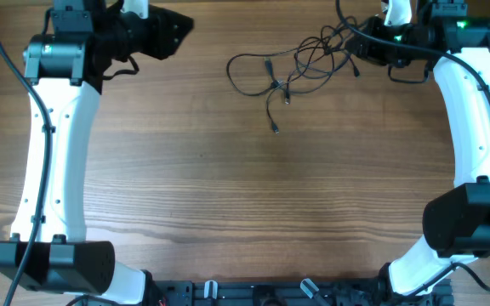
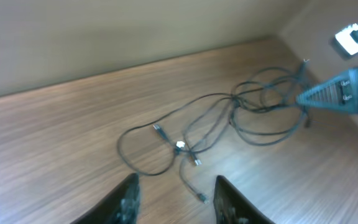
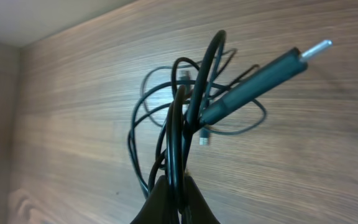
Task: Untangle cables
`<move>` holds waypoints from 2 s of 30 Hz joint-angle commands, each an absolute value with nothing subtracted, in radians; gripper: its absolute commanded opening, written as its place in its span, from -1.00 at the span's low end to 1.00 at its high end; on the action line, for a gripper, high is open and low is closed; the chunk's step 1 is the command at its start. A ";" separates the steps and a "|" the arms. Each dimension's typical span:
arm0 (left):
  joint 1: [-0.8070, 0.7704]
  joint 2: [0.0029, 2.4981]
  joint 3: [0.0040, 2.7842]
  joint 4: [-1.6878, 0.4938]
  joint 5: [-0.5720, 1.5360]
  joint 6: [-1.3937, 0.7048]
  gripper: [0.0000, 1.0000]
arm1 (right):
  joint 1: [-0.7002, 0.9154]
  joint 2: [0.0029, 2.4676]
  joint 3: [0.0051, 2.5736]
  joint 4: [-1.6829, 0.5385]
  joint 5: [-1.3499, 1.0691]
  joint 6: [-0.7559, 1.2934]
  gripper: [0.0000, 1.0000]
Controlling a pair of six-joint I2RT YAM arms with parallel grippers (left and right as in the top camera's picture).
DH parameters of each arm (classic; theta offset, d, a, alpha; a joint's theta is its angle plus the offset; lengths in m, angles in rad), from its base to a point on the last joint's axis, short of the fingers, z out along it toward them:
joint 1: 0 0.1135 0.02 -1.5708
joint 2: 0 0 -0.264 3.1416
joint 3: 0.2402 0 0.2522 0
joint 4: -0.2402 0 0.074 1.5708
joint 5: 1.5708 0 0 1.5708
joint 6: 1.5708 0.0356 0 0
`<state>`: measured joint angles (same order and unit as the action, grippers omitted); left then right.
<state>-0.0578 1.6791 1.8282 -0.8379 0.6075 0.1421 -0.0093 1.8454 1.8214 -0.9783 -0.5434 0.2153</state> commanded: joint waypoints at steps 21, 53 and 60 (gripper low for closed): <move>-0.262 1.873 1.831 -0.817 0.692 0.153 -0.24 | 0.027 1.808 1.825 -0.982 -1.007 0.017 -0.91; -0.366 1.960 1.831 -0.724 0.521 0.149 -0.33 | 0.029 1.806 1.825 -1.010 -1.095 -0.053 -0.91; -0.385 1.960 1.831 -0.730 0.522 0.149 -0.33 | 0.029 1.806 1.825 -1.007 -1.102 -0.053 -0.91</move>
<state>-0.3645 1.9507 1.8282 -0.7288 0.5404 0.1440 0.0265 1.8454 1.8214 -1.0100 -1.0546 -0.0284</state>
